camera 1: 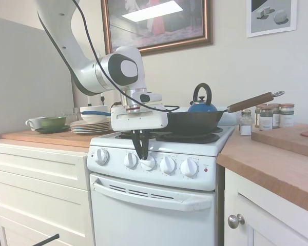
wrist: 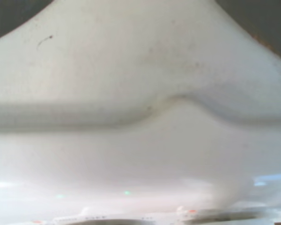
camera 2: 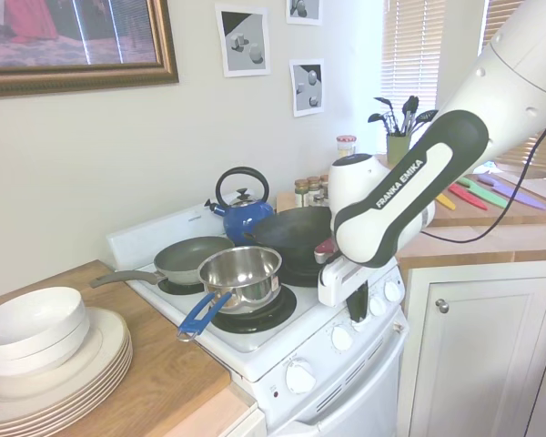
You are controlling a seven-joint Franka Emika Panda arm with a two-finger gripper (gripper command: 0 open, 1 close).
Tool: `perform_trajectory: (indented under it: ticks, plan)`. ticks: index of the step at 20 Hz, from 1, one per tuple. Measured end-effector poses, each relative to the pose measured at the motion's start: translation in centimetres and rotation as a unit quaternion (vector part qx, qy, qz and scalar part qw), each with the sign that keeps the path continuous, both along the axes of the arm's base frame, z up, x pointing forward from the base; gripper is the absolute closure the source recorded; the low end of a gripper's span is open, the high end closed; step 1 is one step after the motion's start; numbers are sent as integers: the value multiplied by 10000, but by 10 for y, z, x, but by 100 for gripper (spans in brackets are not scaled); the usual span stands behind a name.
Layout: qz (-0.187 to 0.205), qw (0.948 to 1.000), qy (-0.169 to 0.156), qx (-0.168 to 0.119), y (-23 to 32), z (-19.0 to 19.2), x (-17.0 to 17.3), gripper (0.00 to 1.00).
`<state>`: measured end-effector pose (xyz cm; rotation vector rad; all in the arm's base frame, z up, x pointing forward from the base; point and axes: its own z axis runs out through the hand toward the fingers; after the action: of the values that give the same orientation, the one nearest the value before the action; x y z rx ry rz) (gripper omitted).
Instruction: Turn on the stove on the top left
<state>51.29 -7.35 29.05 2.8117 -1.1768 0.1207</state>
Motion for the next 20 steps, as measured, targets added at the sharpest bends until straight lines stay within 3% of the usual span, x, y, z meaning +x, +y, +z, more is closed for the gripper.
perform_trajectory:
  ticks: [14, 20]
  plan:
    - [-82, 9998, 161, 82, -2, -27, -5, 100]
    - [-127, 9998, 175, -19, -2, -30, -5, 100]
